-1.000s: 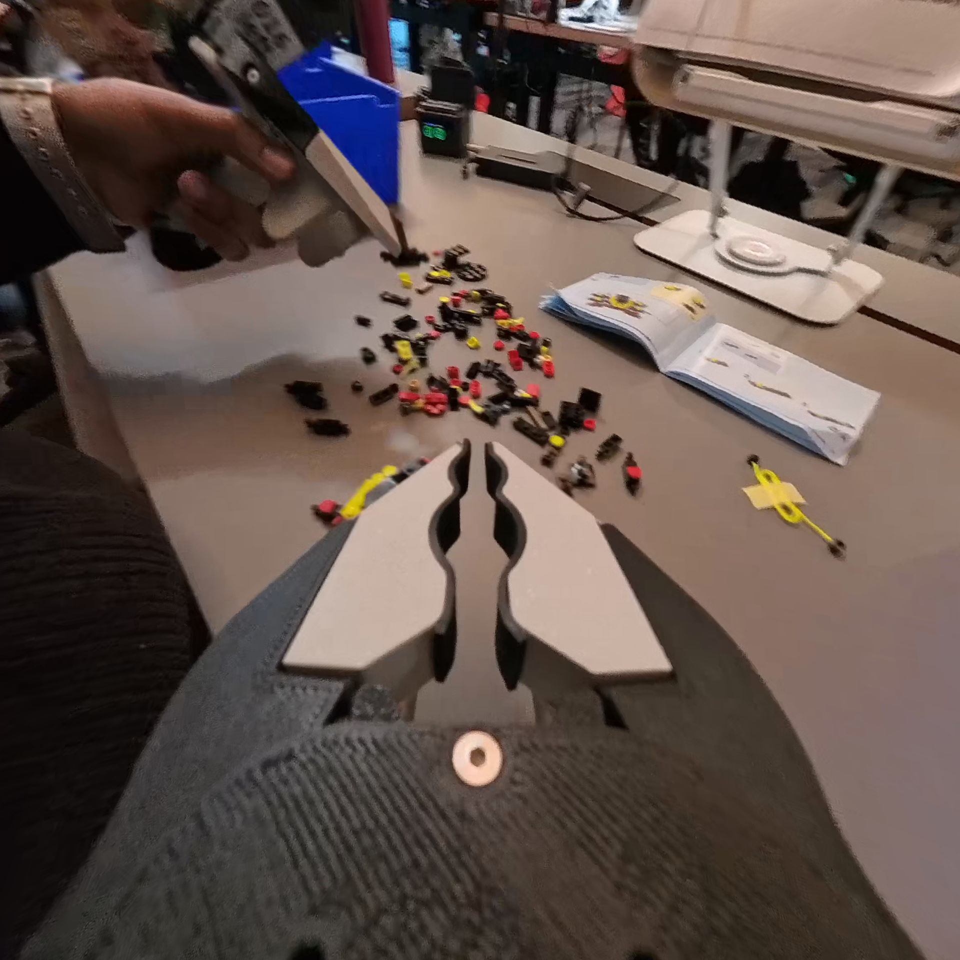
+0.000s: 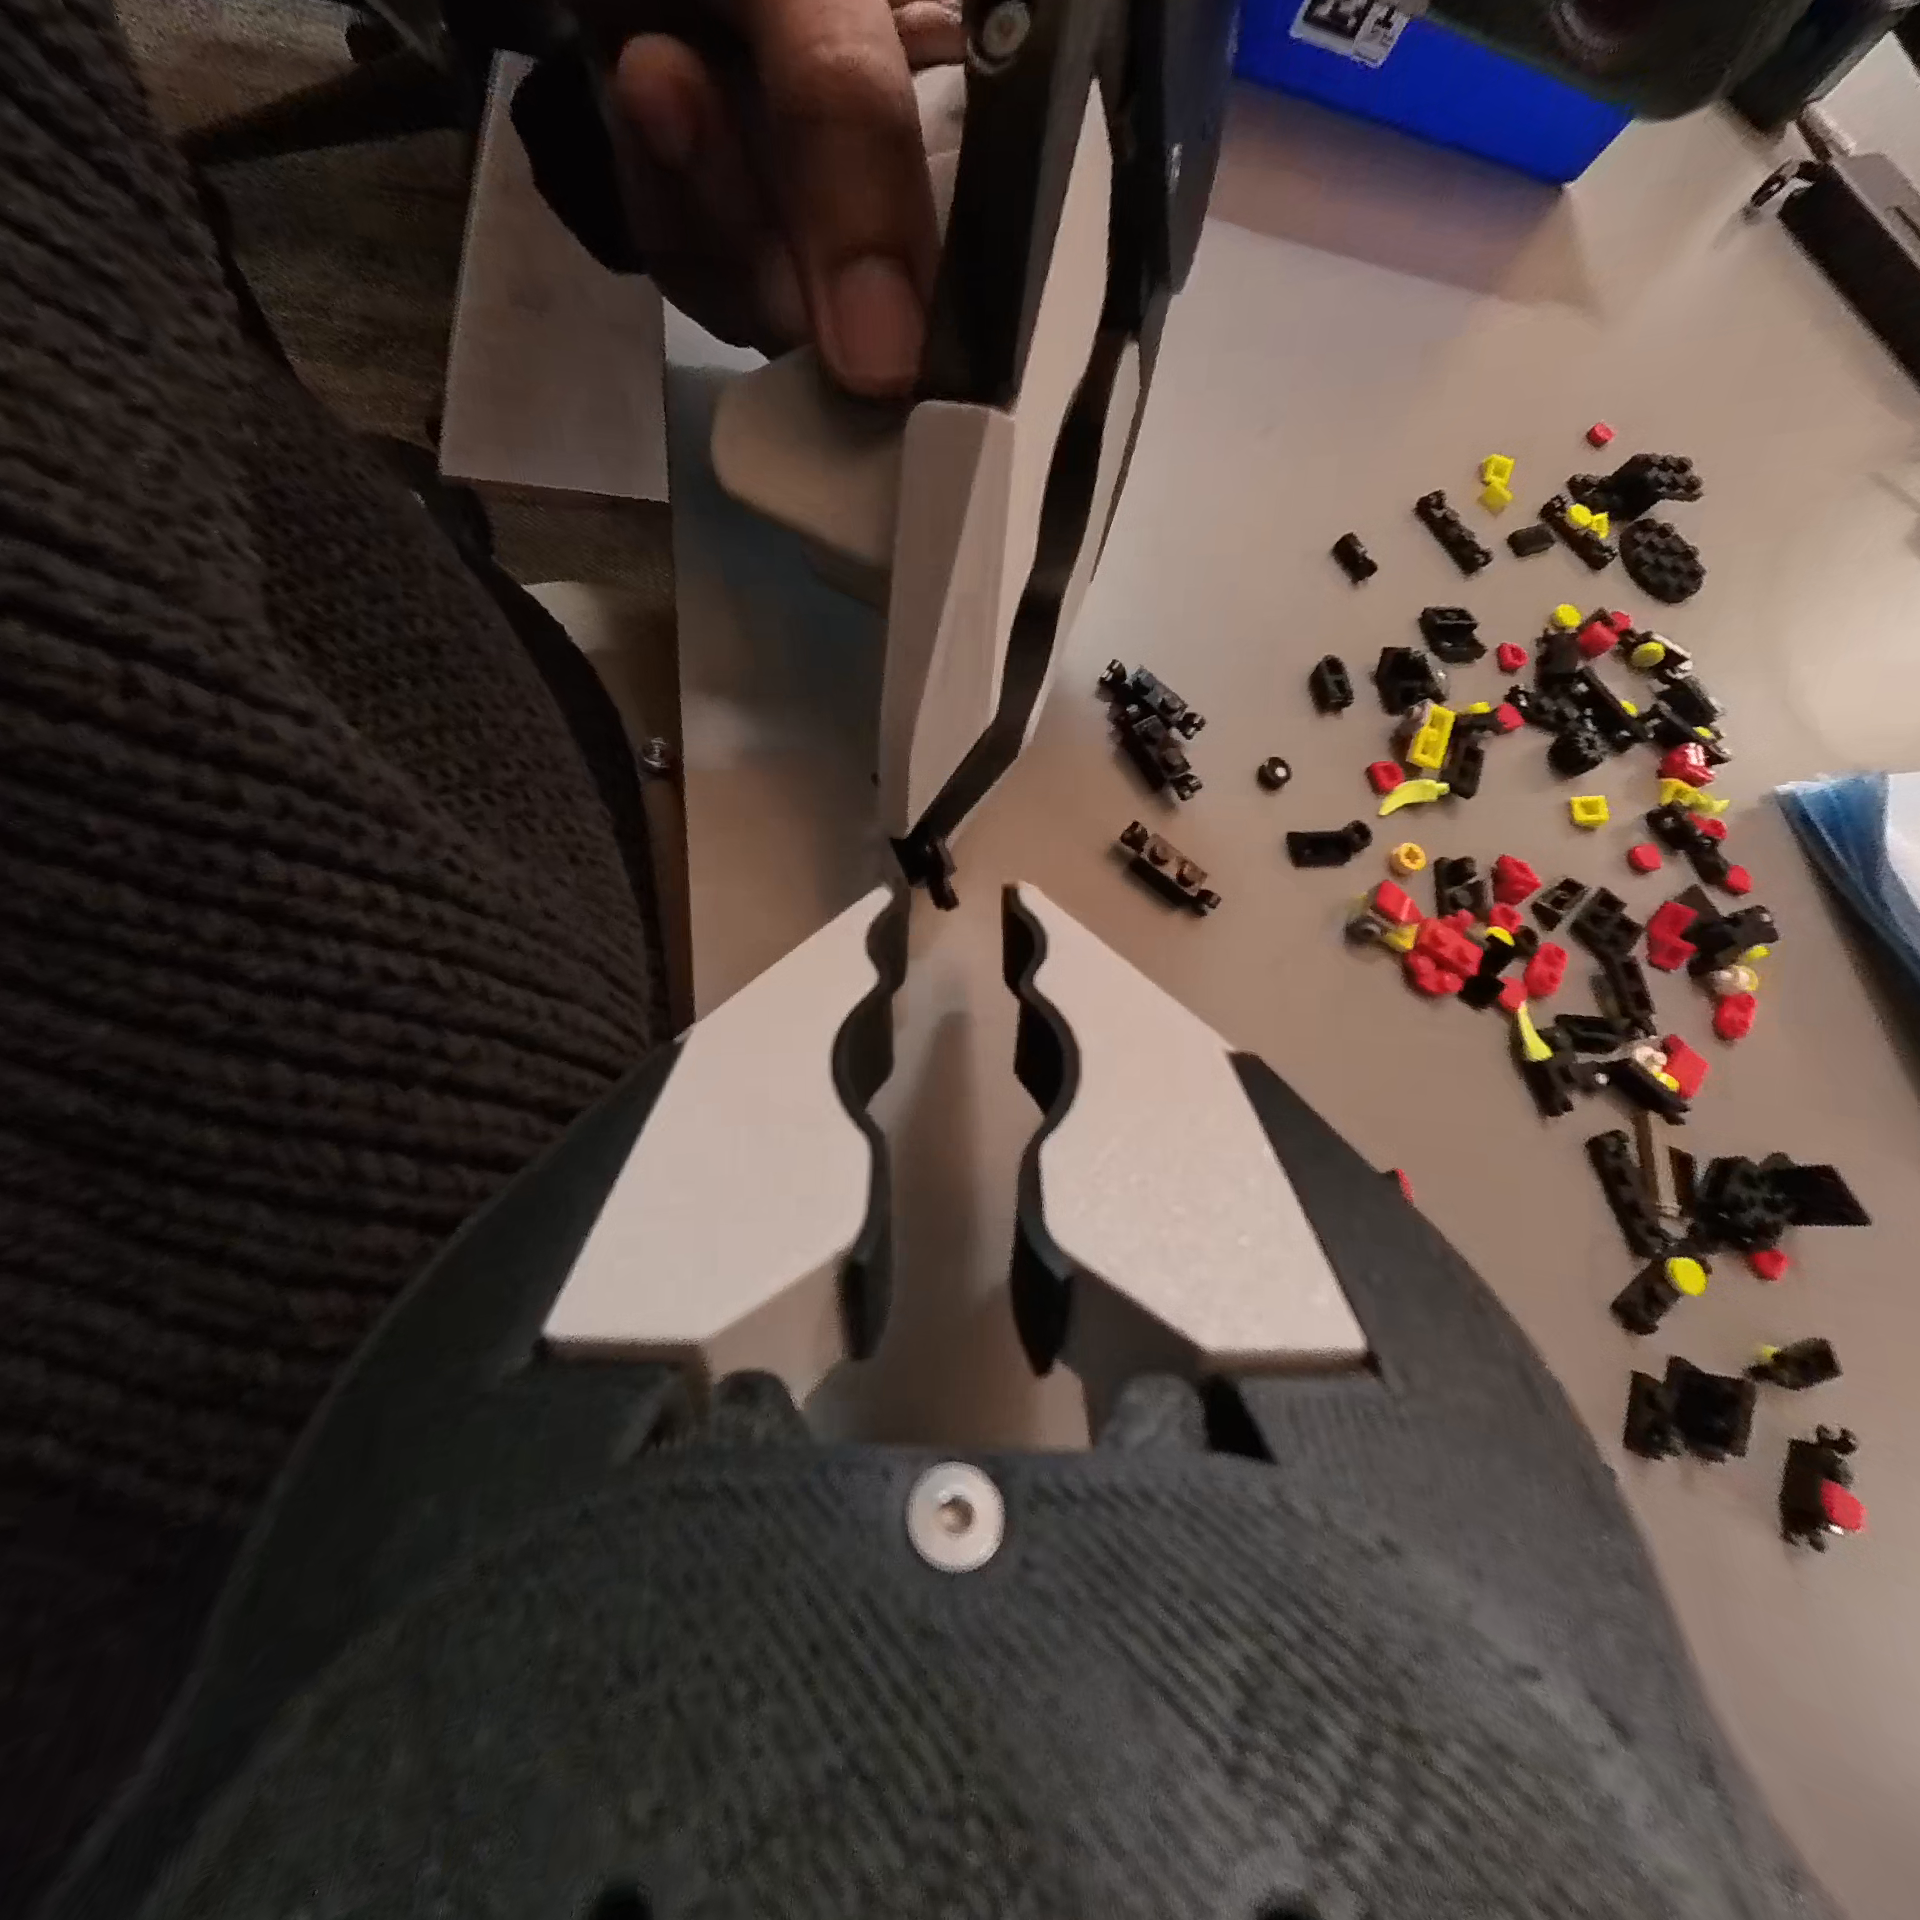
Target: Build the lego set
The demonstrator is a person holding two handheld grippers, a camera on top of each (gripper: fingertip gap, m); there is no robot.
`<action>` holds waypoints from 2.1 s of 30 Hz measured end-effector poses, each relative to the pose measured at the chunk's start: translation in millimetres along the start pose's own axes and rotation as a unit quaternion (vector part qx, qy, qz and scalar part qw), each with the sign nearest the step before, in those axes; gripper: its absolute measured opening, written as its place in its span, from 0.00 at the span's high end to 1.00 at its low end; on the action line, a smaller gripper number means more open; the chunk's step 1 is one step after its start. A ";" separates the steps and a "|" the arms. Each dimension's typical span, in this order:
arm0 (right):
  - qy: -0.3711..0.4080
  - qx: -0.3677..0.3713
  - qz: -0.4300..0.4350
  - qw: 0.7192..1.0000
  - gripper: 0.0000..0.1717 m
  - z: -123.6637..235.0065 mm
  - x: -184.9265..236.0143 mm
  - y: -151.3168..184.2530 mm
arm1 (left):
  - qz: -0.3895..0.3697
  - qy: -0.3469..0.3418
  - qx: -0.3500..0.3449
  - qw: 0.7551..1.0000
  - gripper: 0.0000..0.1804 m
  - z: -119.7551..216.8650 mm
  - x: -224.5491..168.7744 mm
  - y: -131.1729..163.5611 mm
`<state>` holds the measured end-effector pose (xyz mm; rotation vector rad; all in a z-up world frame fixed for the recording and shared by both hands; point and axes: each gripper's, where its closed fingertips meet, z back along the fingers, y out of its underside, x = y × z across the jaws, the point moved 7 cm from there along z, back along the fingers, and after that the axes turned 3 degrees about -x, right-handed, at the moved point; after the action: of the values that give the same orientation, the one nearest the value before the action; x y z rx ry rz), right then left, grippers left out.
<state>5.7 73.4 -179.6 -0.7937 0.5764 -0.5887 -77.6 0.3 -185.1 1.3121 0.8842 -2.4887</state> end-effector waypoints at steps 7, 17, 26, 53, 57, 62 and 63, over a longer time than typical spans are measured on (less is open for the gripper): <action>0.004 0.002 0.011 1.000 0.98 1.7 0.4 0.6 | 0.003 0.003 0.002 1.000 0.97 -1.1 0.4 0.7; 0.039 -0.005 0.071 0.997 0.92 1.4 -1.3 -1.7 | -0.001 0.001 0.006 1.000 0.97 -1.3 -0.2 1.3; 0.056 -0.004 0.158 0.986 0.96 2.6 5.8 -2.2 | 0.000 0.005 0.005 1.000 0.97 -1.6 -0.8 1.0; 0.076 0.029 0.238 0.968 0.99 -1.8 12.3 2.5 | 0.001 -0.001 -0.005 1.000 0.97 -1.8 0.1 -1.5; 0.083 0.034 0.226 0.970 0.99 -1.4 8.5 3.1 | -0.009 -0.015 -0.017 1.000 0.92 2.5 1.5 -4.7; 0.089 0.046 0.123 0.987 0.99 -0.5 -6.6 8.8 | -0.043 -0.041 -0.072 0.996 0.86 19.2 2.4 -16.8; 0.086 0.042 0.096 0.991 0.99 -0.6 -8.8 9.3 | -0.050 -0.043 -0.087 0.994 0.86 22.5 1.5 -19.6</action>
<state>1.6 84.3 -185.0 -0.6040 0.7722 -0.5027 -102.3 3.0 -168.5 1.1232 1.1430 -2.4560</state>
